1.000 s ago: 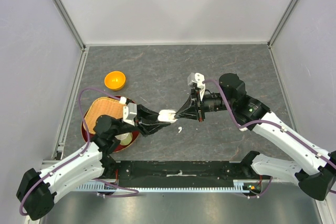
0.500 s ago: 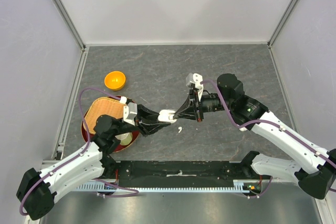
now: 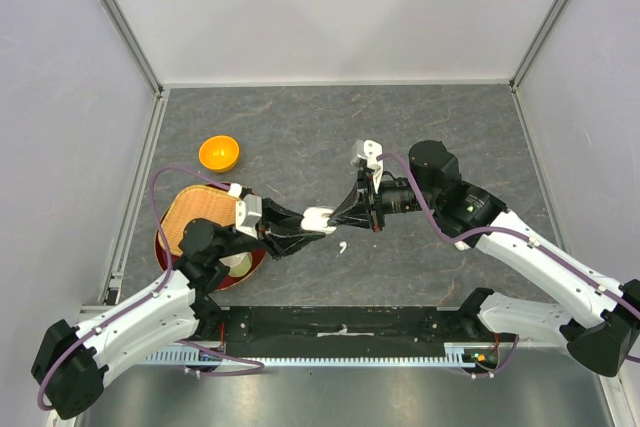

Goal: Insert the wireless bluetooth earbuds into the charging case
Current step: Place the earbud in the charging case.

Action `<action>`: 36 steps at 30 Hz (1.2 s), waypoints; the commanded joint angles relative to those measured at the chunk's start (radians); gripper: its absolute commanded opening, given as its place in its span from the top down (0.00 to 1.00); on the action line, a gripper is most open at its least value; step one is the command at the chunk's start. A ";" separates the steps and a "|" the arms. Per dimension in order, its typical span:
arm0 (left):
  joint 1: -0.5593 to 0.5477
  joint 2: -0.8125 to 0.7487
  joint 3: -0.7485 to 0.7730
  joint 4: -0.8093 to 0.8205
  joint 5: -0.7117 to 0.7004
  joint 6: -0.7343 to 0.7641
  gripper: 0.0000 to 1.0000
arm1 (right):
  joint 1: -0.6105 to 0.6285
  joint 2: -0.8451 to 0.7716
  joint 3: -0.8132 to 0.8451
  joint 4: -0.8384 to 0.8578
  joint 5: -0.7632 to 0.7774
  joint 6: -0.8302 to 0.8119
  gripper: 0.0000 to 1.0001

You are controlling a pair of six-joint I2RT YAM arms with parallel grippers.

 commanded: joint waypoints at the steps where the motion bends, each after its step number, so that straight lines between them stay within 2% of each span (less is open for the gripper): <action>1: -0.003 -0.023 0.015 0.069 -0.027 -0.007 0.98 | 0.005 -0.002 0.019 0.001 0.023 -0.029 0.91; 6: -0.003 -0.039 0.005 0.069 -0.060 0.004 0.98 | 0.005 -0.011 0.030 -0.006 0.036 -0.026 0.76; 11: -0.003 -0.040 -0.002 0.063 -0.063 0.002 0.98 | 0.004 -0.010 0.047 -0.006 0.046 -0.024 0.66; 25: -0.003 -0.037 0.000 0.063 -0.053 0.004 0.98 | 0.005 -0.028 0.034 0.082 0.105 0.023 0.64; 31: -0.003 -0.055 -0.005 0.023 -0.079 0.021 0.98 | 0.004 -0.117 0.005 0.148 0.191 0.037 0.60; 32: -0.003 -0.062 -0.008 0.020 -0.089 0.024 0.98 | 0.005 -0.129 0.002 0.163 0.205 0.043 0.54; 36: -0.003 -0.094 -0.025 -0.012 -0.139 0.042 0.98 | 0.004 -0.185 -0.007 0.189 0.320 0.081 0.42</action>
